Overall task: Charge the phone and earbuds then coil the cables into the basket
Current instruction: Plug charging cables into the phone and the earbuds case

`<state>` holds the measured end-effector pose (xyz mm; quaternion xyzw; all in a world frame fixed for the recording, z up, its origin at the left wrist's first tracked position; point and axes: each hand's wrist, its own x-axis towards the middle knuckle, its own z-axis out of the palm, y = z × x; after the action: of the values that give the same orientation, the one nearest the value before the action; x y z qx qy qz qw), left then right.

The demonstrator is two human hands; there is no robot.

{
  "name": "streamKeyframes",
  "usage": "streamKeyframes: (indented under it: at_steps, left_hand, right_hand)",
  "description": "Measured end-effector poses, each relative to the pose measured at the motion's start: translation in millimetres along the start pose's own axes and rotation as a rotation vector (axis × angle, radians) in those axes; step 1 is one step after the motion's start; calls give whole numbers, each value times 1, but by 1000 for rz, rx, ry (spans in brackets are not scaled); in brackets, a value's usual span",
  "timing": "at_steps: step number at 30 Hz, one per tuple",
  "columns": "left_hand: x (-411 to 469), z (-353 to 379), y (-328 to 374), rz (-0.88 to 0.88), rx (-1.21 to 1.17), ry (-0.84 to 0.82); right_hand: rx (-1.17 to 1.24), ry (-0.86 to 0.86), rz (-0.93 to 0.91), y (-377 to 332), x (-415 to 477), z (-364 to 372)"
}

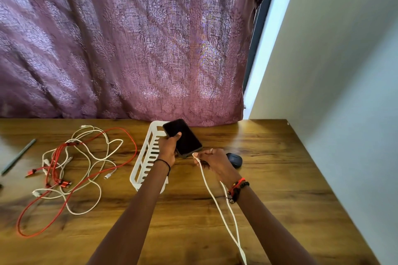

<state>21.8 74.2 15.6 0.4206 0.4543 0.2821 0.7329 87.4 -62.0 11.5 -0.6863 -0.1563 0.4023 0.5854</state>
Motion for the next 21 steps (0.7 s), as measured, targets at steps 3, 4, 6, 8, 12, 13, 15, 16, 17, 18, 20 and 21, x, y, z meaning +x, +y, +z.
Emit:
streamKeyframes:
  at_steps: [3,4,6,8,12,13,15,16,17,18,20,21]
  left_hand:
    - [1,1,-2,37,25,-3]
    - [2,0,-2,53,32,-5]
    - [2,0,-1,91,62,-3]
    - [0,1,0,127,104,1]
    - [-4,2,1,167,153,41]
    - [-3,2,1,168,145,39]
    - [-3,2,0,157,133,29]
    - [-5,2,1,150,135,27]
    - [-6,2,1,143,136,24]
    - [-7,3,1,136,135,19]
    - [-9,4,0,125,127,17]
    - [-10,4,-1,122,119,19]
  right_hand:
    - [7,27,-11,5,-1,3]
    - [13,36,-9,7,-1,3]
    - [29,48,-13,10,-2,4]
    - [32,40,-28,13,-2,4]
    - [65,55,-42,19,-1,6]
    - [69,58,-44,20,-1,7]
    - [90,43,-38,23,-1,7]
    - [103,28,-20,22,-1,6]
    - [106,14,-4,19,-3,4]
    - [117,13,8,18,-1,-1]
    - [147,16,24,18,2,-13]
    - [143,31,26,20,5,-18]
